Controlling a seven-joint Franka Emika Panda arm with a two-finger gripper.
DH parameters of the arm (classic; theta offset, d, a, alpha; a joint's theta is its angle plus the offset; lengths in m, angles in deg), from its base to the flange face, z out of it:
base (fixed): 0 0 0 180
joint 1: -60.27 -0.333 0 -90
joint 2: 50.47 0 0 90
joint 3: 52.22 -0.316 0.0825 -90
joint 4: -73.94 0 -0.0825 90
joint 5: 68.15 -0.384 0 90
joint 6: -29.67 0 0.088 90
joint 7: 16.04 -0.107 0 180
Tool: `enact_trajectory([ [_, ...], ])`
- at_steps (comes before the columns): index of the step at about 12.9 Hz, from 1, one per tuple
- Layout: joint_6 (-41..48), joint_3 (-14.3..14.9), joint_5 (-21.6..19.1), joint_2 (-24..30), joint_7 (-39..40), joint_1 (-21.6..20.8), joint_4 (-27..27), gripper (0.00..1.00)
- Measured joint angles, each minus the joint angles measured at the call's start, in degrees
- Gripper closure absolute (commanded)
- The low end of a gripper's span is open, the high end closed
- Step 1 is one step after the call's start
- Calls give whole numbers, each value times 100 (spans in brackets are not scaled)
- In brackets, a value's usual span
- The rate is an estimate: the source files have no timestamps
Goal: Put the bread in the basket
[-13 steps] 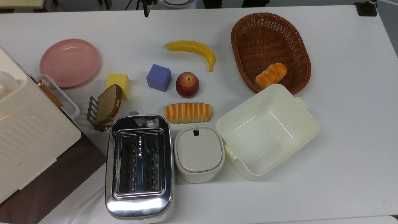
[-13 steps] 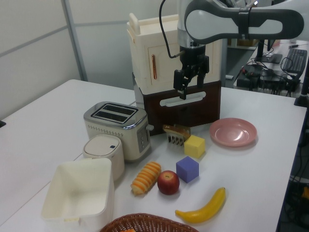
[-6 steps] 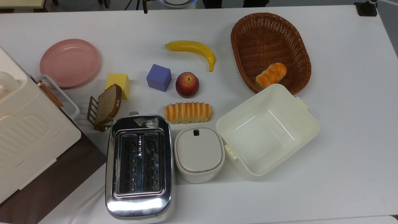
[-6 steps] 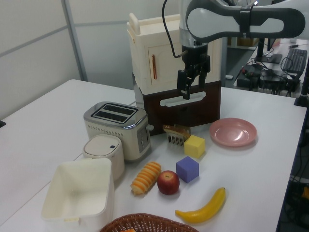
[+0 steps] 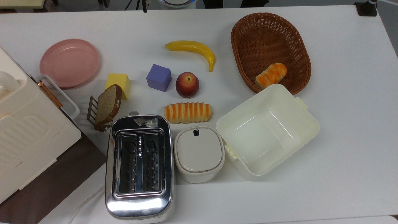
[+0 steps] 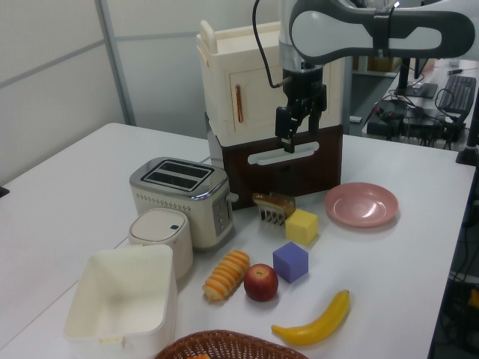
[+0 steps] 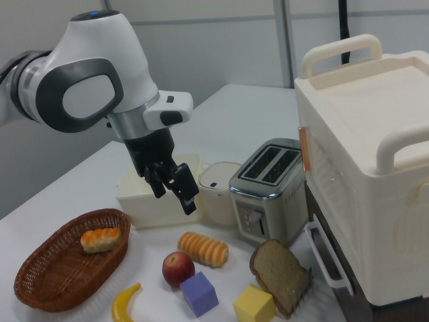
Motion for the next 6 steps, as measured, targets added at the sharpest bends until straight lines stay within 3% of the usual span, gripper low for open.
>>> enact_trajectory([
  [6, 378, 0, -67, 10, -1, -8, -95, 0],
])
